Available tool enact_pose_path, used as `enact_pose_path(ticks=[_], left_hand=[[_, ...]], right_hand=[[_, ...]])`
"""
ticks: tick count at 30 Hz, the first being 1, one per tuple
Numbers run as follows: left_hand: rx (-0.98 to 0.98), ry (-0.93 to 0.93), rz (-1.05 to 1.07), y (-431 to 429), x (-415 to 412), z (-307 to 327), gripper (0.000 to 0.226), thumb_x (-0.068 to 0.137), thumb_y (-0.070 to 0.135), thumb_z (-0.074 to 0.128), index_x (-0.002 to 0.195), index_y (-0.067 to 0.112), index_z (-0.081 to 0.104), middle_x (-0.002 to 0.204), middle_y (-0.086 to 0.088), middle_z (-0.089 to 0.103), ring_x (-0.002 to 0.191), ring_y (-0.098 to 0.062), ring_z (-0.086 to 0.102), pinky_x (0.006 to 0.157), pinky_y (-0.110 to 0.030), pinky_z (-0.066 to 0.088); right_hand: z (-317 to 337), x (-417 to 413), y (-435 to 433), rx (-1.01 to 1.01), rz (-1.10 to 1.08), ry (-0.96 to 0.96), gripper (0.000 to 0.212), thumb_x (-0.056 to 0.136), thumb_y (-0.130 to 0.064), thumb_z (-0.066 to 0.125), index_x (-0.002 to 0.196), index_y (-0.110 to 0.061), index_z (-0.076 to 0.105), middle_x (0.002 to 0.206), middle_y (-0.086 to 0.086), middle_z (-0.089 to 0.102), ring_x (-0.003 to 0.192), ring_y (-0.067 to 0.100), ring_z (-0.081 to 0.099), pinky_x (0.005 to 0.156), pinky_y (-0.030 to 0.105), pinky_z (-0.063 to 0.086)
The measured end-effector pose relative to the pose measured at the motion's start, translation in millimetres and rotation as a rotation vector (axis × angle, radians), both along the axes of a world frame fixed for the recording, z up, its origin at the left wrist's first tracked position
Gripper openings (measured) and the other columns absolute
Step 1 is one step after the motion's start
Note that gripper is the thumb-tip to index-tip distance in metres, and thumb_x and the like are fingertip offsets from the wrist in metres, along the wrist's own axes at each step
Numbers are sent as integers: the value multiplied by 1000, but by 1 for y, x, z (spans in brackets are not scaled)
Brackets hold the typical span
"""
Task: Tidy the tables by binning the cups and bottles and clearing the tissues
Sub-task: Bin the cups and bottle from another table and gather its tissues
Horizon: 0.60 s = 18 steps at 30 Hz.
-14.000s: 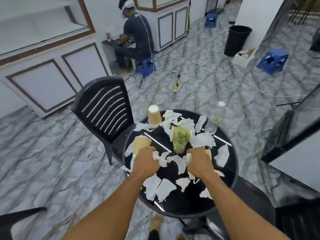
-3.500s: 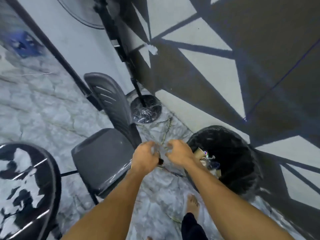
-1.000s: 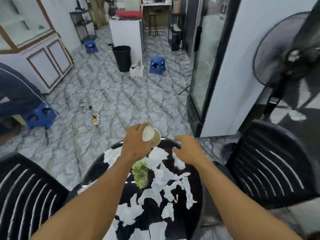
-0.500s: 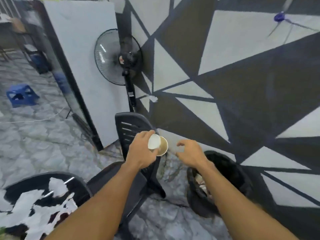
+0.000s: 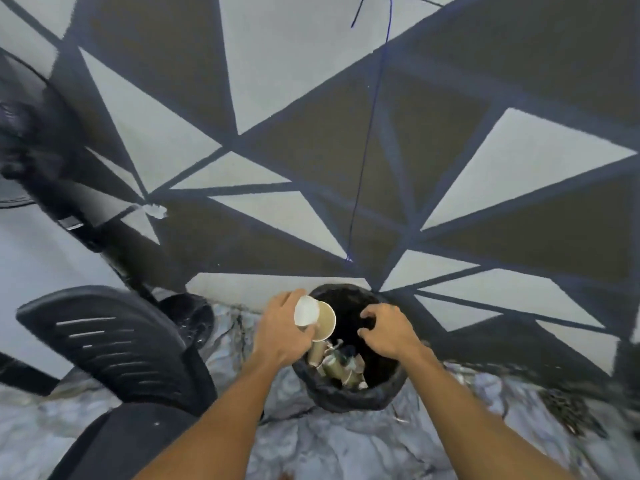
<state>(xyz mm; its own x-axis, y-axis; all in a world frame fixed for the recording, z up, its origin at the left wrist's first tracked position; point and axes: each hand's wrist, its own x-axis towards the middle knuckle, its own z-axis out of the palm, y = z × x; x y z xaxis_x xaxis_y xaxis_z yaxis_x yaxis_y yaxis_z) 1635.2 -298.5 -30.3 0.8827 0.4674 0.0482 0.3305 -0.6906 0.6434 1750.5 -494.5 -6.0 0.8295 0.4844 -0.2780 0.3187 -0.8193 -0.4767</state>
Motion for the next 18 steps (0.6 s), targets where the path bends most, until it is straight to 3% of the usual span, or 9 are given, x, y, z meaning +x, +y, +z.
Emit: enact_pose_path(ticks=[5,10,18], left_hand=[[-86,129,-43,5,57,-40,69,73,34,76,136,32,48,135,2,51,124,-24,48,103,-38,42],[-114,276,-132,-8,97,-73,66,72,29,74,132,32,48,129,3,53,118,-24,49,97,-40,47],[-117,371,-211,-38,184,-135,62,70,28,74,129,28,52,122,2,56,113,-24,51,89,-42,51]], right_hand=[[-42,30,6,-16,-103,93,38,84,-29,70,122,-23,67,124,-1,66,115,20,60,96,34,50],[-86,41,4,-18,-204,214,23,81,-27,68,103,-23,72,105,0,71,95,21,65,80,33,54],[-158,115,-3,-19,-251,315,25,77,-30,65,100,-22,70,100,2,71,93,25,66,72,32,53]])
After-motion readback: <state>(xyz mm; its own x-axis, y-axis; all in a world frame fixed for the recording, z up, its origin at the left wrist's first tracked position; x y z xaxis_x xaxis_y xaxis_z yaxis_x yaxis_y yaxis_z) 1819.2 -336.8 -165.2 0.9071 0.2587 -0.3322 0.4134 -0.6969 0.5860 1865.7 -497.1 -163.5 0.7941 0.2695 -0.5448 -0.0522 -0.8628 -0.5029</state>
